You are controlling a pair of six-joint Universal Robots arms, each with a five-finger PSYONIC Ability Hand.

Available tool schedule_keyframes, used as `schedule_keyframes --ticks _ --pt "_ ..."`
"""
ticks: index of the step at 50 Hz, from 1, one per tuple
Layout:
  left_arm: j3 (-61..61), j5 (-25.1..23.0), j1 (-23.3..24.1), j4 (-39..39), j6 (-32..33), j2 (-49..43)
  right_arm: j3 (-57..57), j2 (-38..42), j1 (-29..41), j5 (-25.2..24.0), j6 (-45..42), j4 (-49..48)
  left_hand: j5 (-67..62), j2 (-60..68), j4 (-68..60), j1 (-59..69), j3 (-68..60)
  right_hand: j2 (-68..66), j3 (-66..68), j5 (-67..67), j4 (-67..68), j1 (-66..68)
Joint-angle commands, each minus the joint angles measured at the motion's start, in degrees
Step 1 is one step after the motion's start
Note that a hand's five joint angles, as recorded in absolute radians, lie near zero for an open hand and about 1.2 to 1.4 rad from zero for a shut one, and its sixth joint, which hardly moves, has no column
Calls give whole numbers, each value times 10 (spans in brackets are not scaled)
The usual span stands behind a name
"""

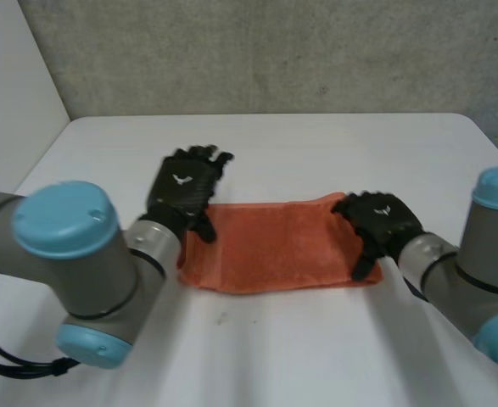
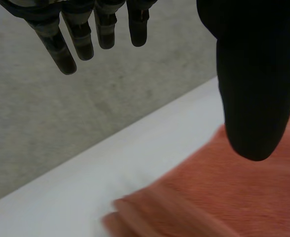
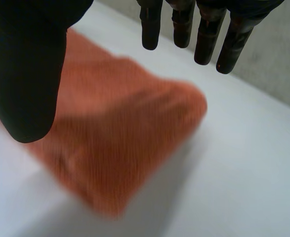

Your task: Fold the laundry

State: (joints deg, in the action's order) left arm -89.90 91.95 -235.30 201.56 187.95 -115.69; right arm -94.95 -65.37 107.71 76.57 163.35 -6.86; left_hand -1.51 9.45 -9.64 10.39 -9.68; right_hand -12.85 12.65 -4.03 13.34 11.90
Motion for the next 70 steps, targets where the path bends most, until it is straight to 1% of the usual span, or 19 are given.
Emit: schedule_keyframes --ticks 1,2,3,4,5,11,22,23,25,30,33,40,42,44,47,52,56,63,70 --pt "-3 3 19 -7 0 -25 -43 30 -60 -38 -82 -31 3 18 -16 8 -15 -309 311 -297 304 318" --pt "-3 3 19 -7 0 -25 -43 31 -60 -38 -82 -31 3 18 -16 8 -15 -310 312 -299 306 320" --pt "-14 3 14 -7 0 -19 -39 36 -68 -41 -97 -39 3 18 -16 8 -15 -510 512 -498 505 520" --pt "-14 3 14 -7 0 -19 -39 36 -68 -41 -97 -39 3 18 -16 8 -15 -512 514 -500 507 522" --pt "-26 3 12 -7 0 -7 -34 37 -73 -41 -108 -44 5 16 -14 7 -14 -670 672 -658 665 679" --pt "-85 3 -41 -8 -1 59 38 38 -56 -31 -103 -43 6 14 -13 5 -12 -672 673 -660 667 681" --pt "-143 3 -126 -24 -4 144 182 72 121 -14 -52 -11 11 9 -7 0 -7 -672 673 -660 667 681" --pt "-143 3 -126 -24 -4 144 182 72 121 -14 -52 -11 11 9 -7 0 -7 -672 673 -660 667 681" --pt "-147 2 -139 -34 -16 151 238 105 182 -17 -51 -9 13 8 -6 -2 -5 -672 673 -660 667 681" --pt "-147 2 -147 -53 -47 151 289 162 267 -44 -51 -4 13 8 -6 -2 -5 -672 673 -660 667 681" --pt "-147 0 -147 -62 -65 151 293 196 294 -67 -50 5 13 8 -6 -2 -5 -672 673 -660 667 681" --pt "-136 -3 -142 -63 -75 144 306 218 297 -59 -47 37 8 13 -11 3 -10 -672 673 -660 667 681" --pt "-130 -5 -140 -62 -73 144 306 206 296 -55 -41 41 6 14 -13 5 -12 -635 637 -623 630 645" --pt "-108 -5 -133 -59 -73 130 300 166 277 -36 -9 44 3 18 -16 8 -15 28 -27 40 -33 -19" --pt "-92 -4 -129 -59 -74 116 284 122 242 -14 34 44 3 18 -16 8 -15 28 -27 40 -33 -19" --pt "-17 -3 -83 -62 -79 53 257 80 206 -12 108 40 3 18 -16 8 -15 28 -27 40 -33 -19" --pt "16 -2 -54 -70 -102 19 254 79 186 -9 137 44 1 19 -18 10 -17 28 -27 40 -33 -19" --pt "56 2 -26 -153 -178 -42 287 150 167 -9 149 80 1 19 -18 10 -17 28 -27 40 -33 -19" --pt "59 8 -28 -211 -186 -59 353 231 161 -8 146 148 6 14 -13 5 -12 28 -27 40 -33 -19"
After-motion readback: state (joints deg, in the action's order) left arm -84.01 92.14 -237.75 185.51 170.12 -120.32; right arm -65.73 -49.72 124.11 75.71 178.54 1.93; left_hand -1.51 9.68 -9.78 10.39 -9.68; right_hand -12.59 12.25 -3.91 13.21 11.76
